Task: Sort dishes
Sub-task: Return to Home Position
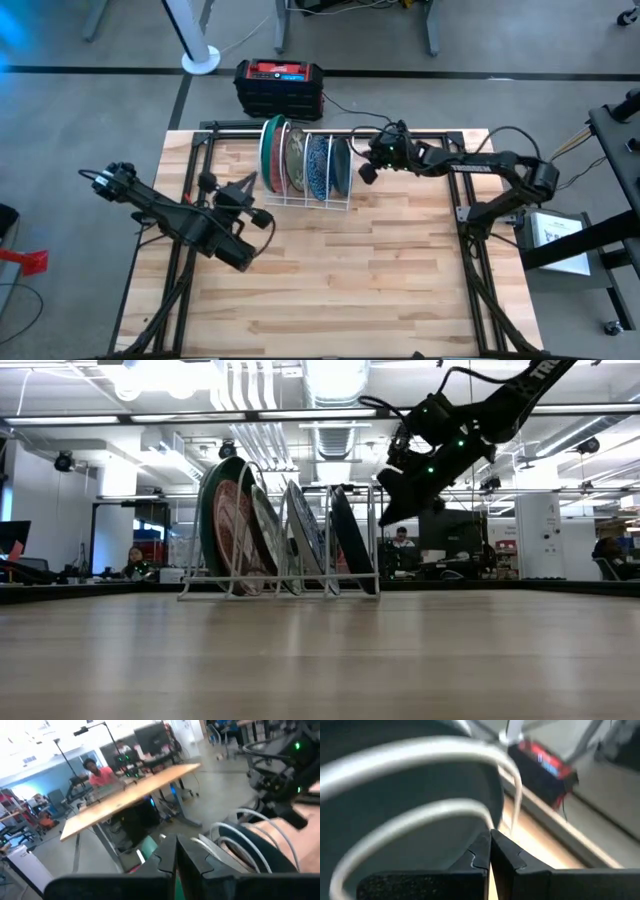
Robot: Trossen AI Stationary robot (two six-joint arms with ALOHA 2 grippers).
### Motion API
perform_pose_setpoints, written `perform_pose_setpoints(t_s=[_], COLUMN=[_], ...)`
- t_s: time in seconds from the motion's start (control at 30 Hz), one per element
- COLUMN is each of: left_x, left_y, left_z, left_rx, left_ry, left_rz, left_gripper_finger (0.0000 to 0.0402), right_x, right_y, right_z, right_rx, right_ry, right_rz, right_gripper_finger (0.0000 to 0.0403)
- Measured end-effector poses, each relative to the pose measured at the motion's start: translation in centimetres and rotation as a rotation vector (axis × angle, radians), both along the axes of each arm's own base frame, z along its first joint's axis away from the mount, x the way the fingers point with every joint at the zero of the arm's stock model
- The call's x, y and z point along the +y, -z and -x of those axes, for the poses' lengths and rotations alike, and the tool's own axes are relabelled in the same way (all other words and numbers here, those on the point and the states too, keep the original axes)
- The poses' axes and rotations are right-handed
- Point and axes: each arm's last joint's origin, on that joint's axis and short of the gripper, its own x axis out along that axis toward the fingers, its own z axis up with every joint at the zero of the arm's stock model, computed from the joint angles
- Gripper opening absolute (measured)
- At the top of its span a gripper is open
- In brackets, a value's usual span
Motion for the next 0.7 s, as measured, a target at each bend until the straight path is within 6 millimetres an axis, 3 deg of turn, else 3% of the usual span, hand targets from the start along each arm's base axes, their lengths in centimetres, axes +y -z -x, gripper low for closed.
perform_pose_setpoints(t_s=[0.17, 0.33, 0.43, 0.6, 0.63, 0.7], left_x=[-1.2, -3.6, -4.4, -2.9, -2.2, -0.6], left_y=[0.3, 0.0, -1.3, -2.3, -2.0, -1.2], left_z=[-1.8, -5.8, -7.5, -10.2, -10.4, -10.2], left_rx=[0.078, 0.207, 0.164, 0.072, 0.093, 0.148], left_ry=[0.062, 0.358, 0.535, 1.077, 1.116, 1.037], left_rz=[0.126, 0.174, 0.108, -0.040, -0.037, 0.018], left_gripper_finger=[0.0000, 0.0000, 0.0000, 0.0000, 0.0000, 0.0000], right_x=[1.4, 3.8, 5.4, 8.1, 8.6, 9.5], right_y=[-0.1, -1.1, -2.2, -4.4, -4.7, -5.1], right_z=[2.2, 4.1, 5.0, 6.5, 6.9, 7.7], right_rx=[0.118, 0.114, 0.047, -0.092, -0.114, -0.152], right_ry=[0.043, 0.041, 0.004, -0.089, -0.105, -0.130], right_rz=[-0.128, -0.139, -0.118, -0.063, -0.058, -0.059], right_gripper_finger=[0.0000, 0.0000, 0.0000, 0.0000, 0.0000, 0.0000])
